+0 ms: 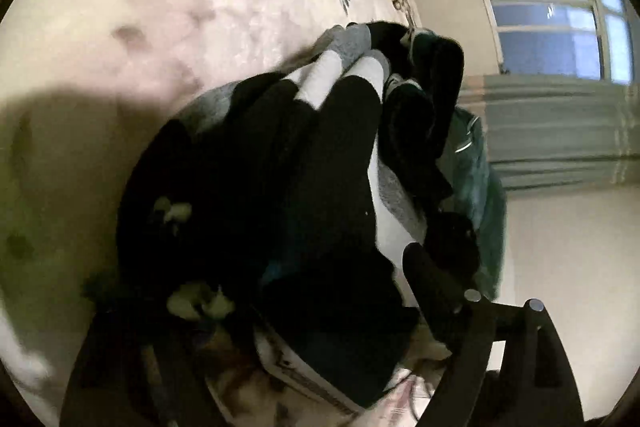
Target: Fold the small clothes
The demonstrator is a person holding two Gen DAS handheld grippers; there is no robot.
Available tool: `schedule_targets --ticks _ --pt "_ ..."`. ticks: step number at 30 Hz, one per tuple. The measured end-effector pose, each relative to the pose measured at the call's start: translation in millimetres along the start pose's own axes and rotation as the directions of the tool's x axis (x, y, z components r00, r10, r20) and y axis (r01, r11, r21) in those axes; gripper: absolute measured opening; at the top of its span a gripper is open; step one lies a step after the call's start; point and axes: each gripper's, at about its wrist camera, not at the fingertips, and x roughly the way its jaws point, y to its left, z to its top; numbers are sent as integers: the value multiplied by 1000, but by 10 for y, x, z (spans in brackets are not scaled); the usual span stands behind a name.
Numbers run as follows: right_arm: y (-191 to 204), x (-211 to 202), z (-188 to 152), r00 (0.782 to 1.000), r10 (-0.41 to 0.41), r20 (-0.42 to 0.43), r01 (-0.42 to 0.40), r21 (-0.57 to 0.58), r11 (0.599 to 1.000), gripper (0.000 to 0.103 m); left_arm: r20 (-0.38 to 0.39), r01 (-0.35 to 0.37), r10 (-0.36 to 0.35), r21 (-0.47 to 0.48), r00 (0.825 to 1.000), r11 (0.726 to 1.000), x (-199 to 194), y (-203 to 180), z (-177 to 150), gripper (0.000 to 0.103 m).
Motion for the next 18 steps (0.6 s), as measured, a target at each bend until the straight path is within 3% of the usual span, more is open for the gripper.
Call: schedule_targets --ticks 2,5,10,14,16,18 --pt "-58 -111 -57 998 60 -15 -59 21 998 81 1 40 -40 -24 999 999 -164 25 -51 81" --pt "-54 -163 -104 995 78 -64 -81 -35 996 91 0 36 -36 -3 999 999 -327 54 -152 83" --pt "-3 76 40 991 27 -131 -37 -77 996 95 3 21 -21 8 1000 1000 43 87 -125 83" --pt "113 235 155 991 13 -130 -25 -94 995 95 84 -17 18 -18 996 1000 247 -18 -9 84" --pt "131 241 148 994 -33 -105 22 -104 994 82 115 -34 38 -33 993 999 239 -64 -22 84" --pt "85 174 68 997 -21 -81 14 -79 997 49 131 -66 71 -40 989 997 211 -112 -46 62"
